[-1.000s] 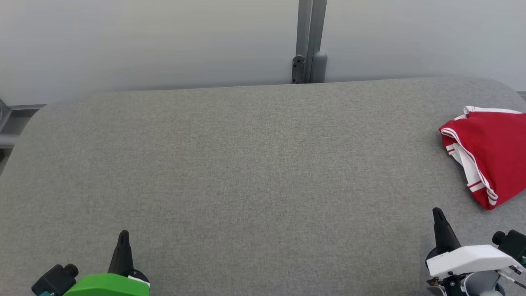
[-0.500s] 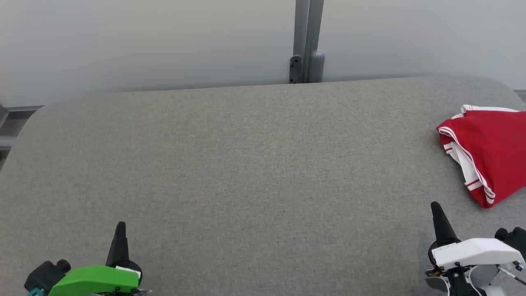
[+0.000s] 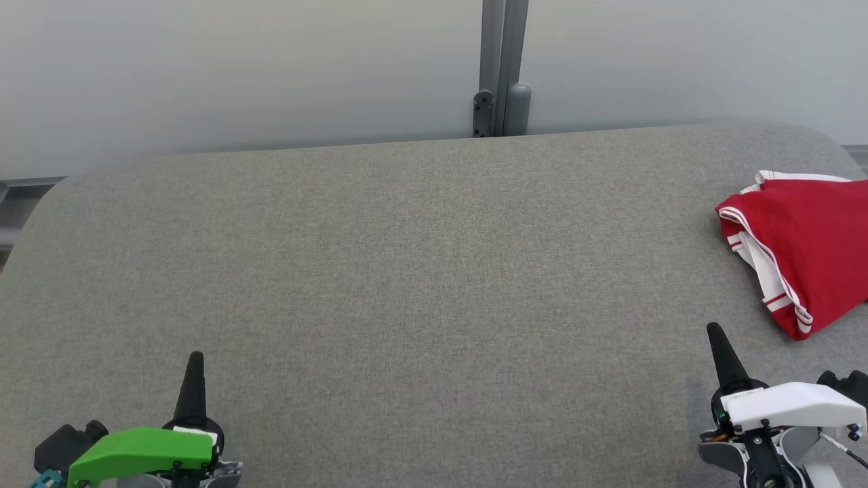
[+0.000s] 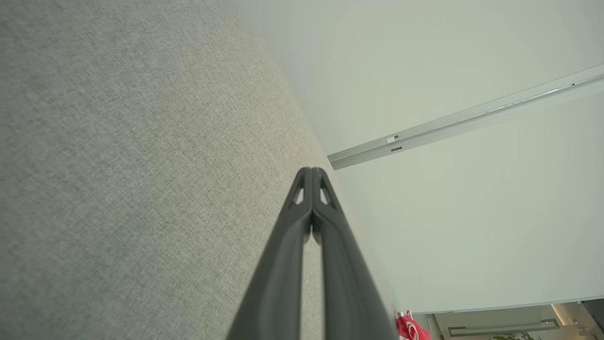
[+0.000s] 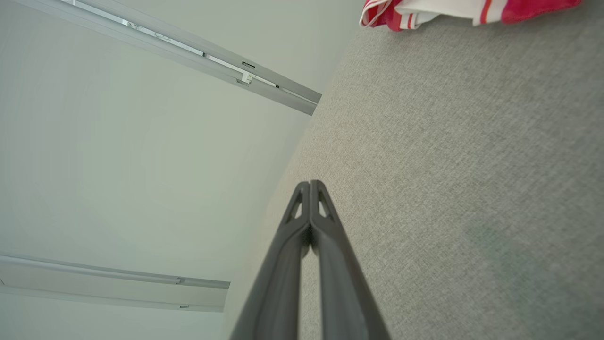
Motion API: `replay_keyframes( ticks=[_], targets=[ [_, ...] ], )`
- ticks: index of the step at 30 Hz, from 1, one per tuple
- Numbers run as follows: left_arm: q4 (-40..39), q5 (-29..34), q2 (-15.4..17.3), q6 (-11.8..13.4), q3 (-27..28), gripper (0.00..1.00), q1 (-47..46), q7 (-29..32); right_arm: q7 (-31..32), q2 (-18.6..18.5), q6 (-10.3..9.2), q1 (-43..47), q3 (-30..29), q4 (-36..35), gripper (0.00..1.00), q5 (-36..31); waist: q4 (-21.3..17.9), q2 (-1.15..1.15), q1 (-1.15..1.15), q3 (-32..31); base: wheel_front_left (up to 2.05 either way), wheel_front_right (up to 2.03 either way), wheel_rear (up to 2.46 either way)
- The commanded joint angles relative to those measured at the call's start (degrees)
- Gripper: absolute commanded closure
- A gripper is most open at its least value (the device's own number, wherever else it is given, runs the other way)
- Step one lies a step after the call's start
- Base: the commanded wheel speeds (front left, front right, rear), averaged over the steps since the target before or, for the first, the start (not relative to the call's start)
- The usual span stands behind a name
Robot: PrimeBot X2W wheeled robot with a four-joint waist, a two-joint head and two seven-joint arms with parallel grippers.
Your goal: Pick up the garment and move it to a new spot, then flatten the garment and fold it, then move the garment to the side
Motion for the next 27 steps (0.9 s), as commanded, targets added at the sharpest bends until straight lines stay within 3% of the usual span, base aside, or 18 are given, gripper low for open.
replay_keyframes(
  ticks=[1,27],
  targets=[
    [-0.58,-1.68,0.3,-0.44,0.38,1.0,-1.44,0.37,0.36,-0.17,0.0,-1.12,-0.22,-0.58,1.0,1.61,-0.05,0.0,0.0,0.0,0.0,0.0,0.0],
    [-1.08,-14.37,0.37,-1.38,1.88,1.0,-3.41,3.89,3.79,0.07,0.01,-2.94,-0.63,-0.45,1.0,15.6,-0.96,0.0,0.0,0.06,0.0,0.0,0.0]
  ],
)
